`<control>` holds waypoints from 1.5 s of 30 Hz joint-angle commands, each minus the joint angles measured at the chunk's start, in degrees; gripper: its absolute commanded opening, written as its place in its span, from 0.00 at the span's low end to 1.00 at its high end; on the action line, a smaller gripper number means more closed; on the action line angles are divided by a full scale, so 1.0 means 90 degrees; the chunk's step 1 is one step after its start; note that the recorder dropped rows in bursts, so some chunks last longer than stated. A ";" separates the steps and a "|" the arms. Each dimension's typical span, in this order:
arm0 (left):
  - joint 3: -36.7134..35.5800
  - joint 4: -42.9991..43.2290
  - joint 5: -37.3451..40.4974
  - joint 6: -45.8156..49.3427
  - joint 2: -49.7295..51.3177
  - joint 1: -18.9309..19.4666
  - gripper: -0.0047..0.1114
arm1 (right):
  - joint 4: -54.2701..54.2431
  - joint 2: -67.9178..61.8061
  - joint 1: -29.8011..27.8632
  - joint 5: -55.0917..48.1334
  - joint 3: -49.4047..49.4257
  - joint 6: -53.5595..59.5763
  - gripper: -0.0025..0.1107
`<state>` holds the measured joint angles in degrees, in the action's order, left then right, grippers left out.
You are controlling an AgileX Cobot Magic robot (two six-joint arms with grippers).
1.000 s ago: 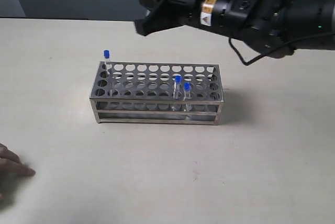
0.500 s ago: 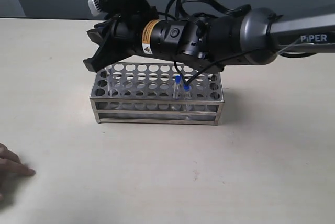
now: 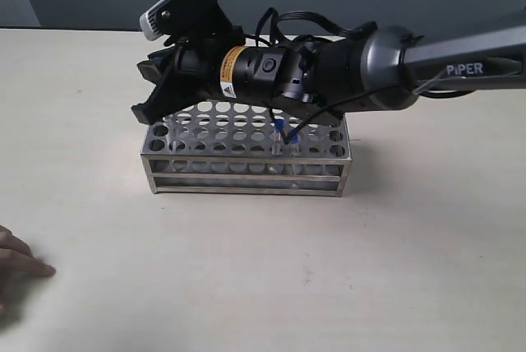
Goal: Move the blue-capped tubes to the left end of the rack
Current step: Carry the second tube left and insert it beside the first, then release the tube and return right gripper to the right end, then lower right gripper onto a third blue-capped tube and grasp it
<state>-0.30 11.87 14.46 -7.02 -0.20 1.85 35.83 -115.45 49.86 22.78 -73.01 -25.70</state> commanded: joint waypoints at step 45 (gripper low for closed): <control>0.0034 -0.0033 -0.0041 -0.0004 0.0022 -0.0027 0.05 | -0.0982 0.3314 -0.1163 -0.0135 0.4218 0.0515 0.43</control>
<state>-0.30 11.87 14.46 -7.02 -0.20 1.85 28.55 -84.71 39.63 23.49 -35.93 -22.86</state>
